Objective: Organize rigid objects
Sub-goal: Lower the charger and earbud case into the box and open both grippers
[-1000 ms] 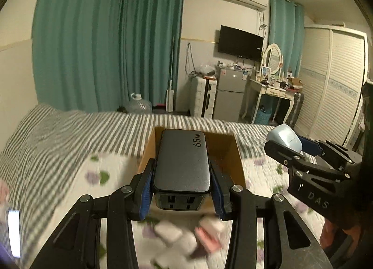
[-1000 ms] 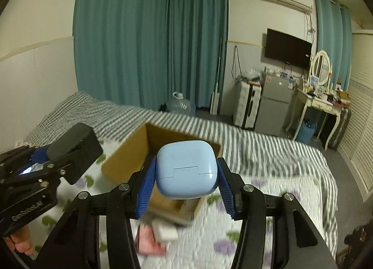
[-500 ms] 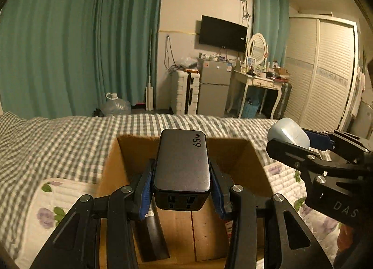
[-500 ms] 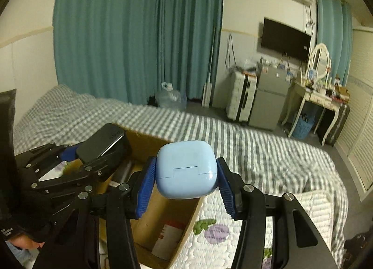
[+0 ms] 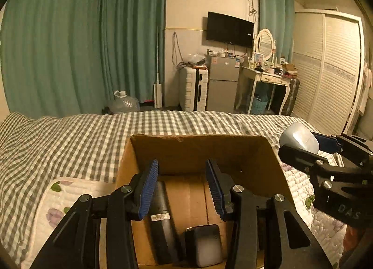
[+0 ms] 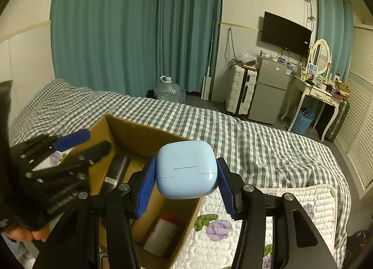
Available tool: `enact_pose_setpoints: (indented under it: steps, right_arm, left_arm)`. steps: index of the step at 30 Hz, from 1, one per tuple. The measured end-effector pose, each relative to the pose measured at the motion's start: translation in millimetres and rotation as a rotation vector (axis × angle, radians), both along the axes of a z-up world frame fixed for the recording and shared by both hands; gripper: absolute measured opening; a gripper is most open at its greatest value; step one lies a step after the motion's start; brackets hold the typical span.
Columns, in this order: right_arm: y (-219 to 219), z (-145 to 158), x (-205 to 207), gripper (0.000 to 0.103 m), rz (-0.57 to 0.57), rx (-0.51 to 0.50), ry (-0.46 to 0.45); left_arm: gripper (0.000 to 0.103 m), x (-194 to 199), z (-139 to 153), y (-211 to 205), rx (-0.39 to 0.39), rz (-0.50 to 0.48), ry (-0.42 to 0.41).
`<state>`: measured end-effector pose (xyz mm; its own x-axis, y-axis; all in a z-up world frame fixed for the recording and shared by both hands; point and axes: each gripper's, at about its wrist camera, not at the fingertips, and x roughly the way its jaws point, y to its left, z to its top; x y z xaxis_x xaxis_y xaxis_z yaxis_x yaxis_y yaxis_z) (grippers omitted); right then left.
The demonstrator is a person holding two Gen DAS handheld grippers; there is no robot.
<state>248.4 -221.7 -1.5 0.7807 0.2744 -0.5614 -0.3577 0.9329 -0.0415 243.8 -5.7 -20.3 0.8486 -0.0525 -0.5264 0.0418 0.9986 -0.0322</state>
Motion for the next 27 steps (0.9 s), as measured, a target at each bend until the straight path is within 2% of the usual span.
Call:
enact_pose_setpoints:
  steps: [7, 10, 14, 15, 16, 18, 22, 27]
  right_arm:
    - [10.7, -8.3, 20.3, 0.050, 0.010, 0.002, 0.030]
    - [21.5, -17.7, 31.6, 0.051, 0.022, -0.026, 0.030]
    - [28.5, -35.8, 40.7, 0.051, 0.008, -0.053, 0.037]
    - [27.4, -37.4, 42.3, 0.054, -0.001, -0.050, 0.040]
    - [24.2, -36.4, 42.7, 0.069, -0.019, -0.037, 0.032]
    - [17.3, -29.3, 38.9, 0.080, -0.025, 0.004, 0.007]
    - [5.6, -10.1, 25.3, 0.080, -0.037, 0.020, -0.026]
    - [-11.3, 12.6, -7.7, 0.080, -0.033, 0.052, -0.027]
  left_arm:
    - [0.052, -3.7, 0.7, 17.7, -0.023, 0.050, 0.039]
    - [0.057, -1.3, -1.3, 19.9, -0.020, 0.062, 0.057]
    - [0.058, 0.1, -9.6, 20.0, -0.003, 0.056, 0.078]
    - [0.058, 0.2, -11.1, 20.0, 0.003, 0.056, 0.080]
    - [0.059, 0.1, -12.4, 20.1, 0.007, 0.058, 0.081]
    - [0.061, -1.7, -13.1, 20.2, 0.001, 0.050, 0.078]
    - [0.064, -12.6, -7.4, 19.1, 0.031, 0.062, 0.046]
    - [0.066, -33.5, 15.4, 22.4, 0.008, 0.081, 0.032]
